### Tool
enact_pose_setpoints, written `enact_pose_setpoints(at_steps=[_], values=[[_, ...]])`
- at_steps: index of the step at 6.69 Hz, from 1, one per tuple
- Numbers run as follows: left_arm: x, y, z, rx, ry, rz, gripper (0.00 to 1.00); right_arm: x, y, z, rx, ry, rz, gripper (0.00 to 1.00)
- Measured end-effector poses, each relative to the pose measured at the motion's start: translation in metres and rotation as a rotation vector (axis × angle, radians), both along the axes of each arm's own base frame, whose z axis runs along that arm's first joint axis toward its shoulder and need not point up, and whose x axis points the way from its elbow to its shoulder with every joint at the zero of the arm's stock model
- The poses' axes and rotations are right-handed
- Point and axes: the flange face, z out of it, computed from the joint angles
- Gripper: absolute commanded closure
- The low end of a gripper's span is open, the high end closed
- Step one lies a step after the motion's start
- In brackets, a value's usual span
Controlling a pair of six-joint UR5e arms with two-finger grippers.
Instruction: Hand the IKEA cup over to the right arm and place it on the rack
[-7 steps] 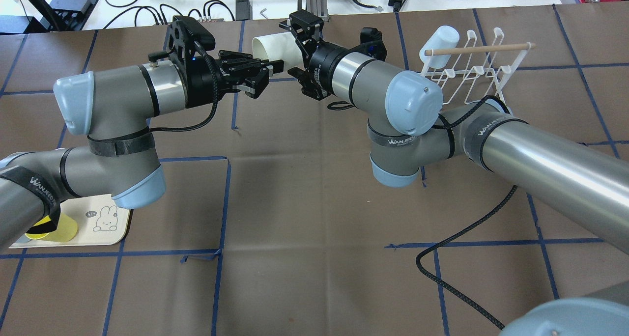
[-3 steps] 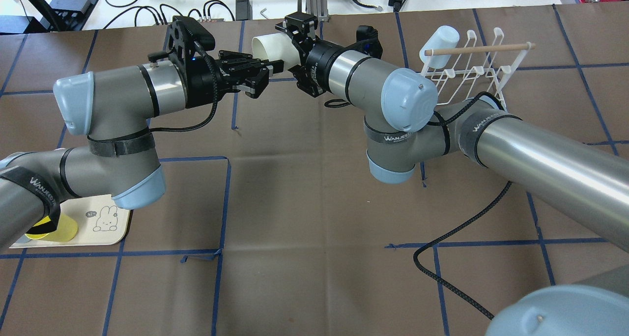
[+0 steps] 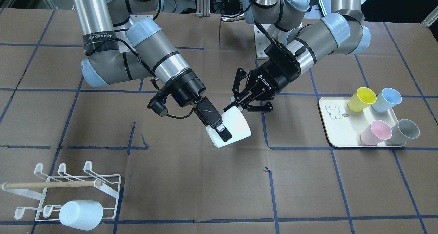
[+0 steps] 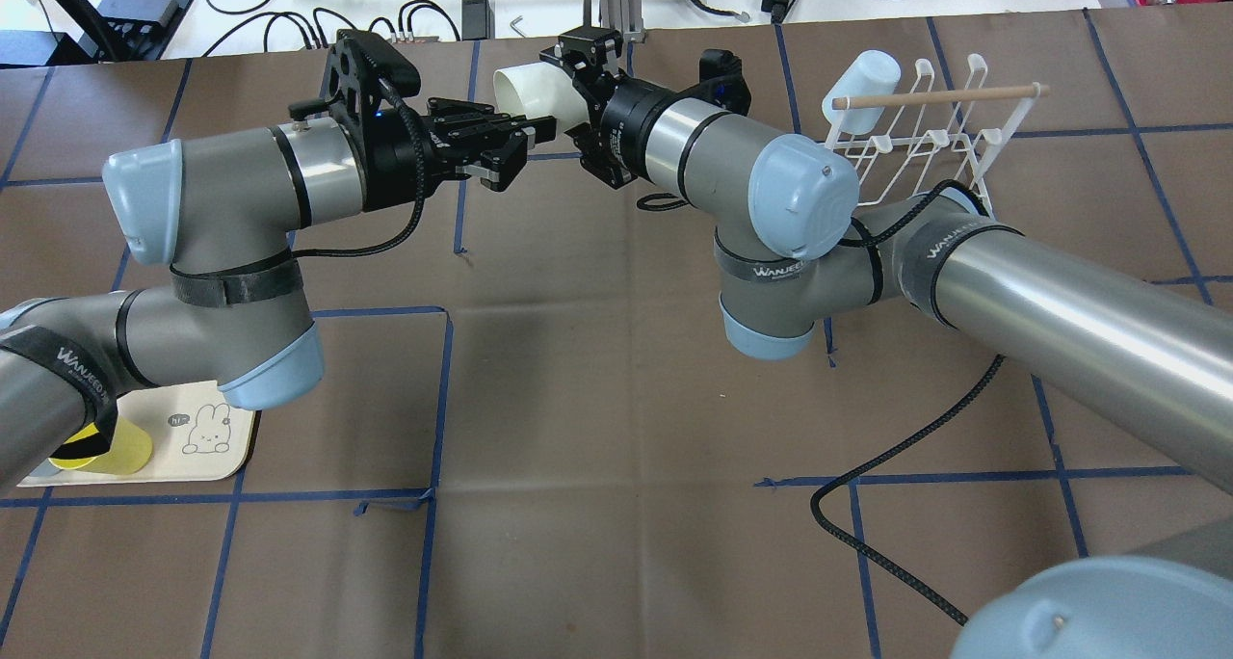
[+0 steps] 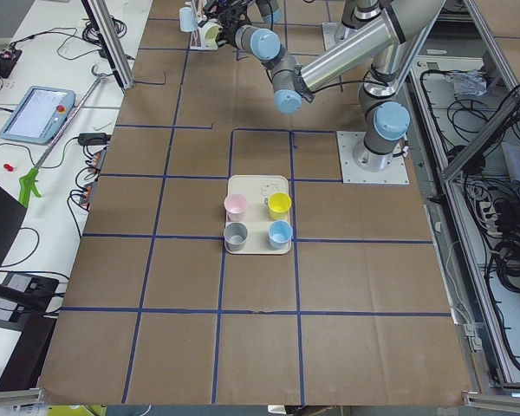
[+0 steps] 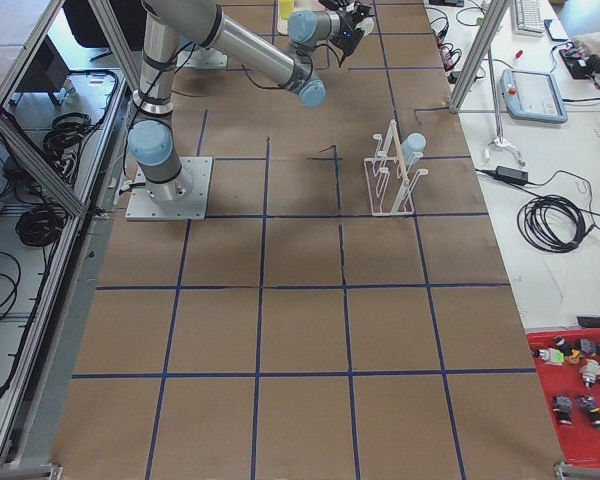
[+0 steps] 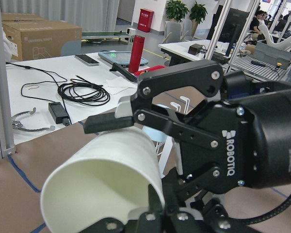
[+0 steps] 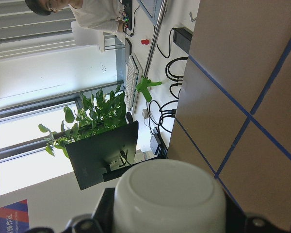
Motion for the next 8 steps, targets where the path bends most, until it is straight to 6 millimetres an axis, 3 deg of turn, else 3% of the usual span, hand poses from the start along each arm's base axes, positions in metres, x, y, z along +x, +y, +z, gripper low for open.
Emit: enact_pose_setpoints(at_steps=[1,2,4,5,7,8], values=[[0.000,0.000,0.001,0.000,0.002,0.003,0.09,0.000,0.000,0.000,0.000,0.000,0.000,0.53],[0.000,0.000,0.002,0.001,0.009,0.011,0.02,0.000,0.000,0.000,-0.001,0.000,0.000,0.53],[0.005,0.001,0.008,0.003,0.035,0.052,0.01,0.000,0.001,0.001,-0.004,0.000,0.000,0.56],[0.016,0.000,0.012,-0.001,0.043,0.088,0.01,0.000,0.001,0.002,-0.006,0.000,0.000,0.60],[0.073,-0.007,0.010,0.007,0.053,0.207,0.01,-0.009,-0.005,0.005,-0.018,0.007,-0.014,0.62],[0.096,-0.009,0.008,0.017,0.050,0.263,0.01,-0.024,-0.016,0.009,-0.027,0.010,-0.046,0.62]])
